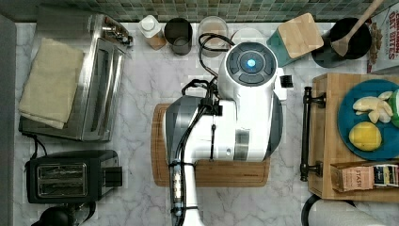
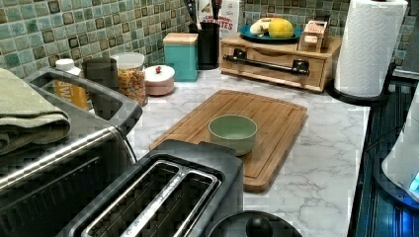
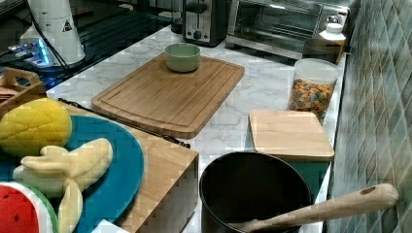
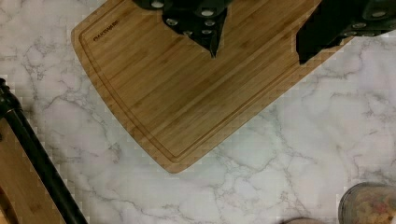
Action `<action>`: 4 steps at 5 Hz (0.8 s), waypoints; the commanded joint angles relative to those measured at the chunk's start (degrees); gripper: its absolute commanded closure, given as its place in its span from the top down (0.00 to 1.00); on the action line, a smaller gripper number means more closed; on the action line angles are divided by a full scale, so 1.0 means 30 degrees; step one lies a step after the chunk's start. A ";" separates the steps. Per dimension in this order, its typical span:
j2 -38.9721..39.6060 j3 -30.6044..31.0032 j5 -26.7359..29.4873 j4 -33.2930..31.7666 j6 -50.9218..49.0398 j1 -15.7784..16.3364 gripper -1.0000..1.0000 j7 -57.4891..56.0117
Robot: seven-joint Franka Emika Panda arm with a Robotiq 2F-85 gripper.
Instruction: Open the drawer.
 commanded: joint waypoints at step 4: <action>-0.0289 -0.1637 -0.2638 -0.2600 0.2903 -0.2149 1.00 -1.1640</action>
